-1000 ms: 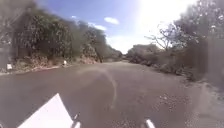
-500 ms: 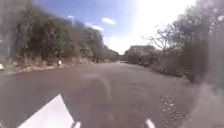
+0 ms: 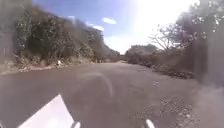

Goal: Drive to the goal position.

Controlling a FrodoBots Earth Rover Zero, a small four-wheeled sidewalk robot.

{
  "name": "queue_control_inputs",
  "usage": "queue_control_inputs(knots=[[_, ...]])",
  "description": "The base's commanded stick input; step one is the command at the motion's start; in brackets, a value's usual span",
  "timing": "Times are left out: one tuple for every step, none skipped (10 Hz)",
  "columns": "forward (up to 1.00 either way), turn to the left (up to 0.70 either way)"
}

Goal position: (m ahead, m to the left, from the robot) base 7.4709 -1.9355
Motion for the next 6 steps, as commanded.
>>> queue_control_inputs(knots=[[0.5,0.0],[0.5,0.0],[0.5,0.0],[0.5,0.0],[0.5,0.0],[0.5,0.0]])
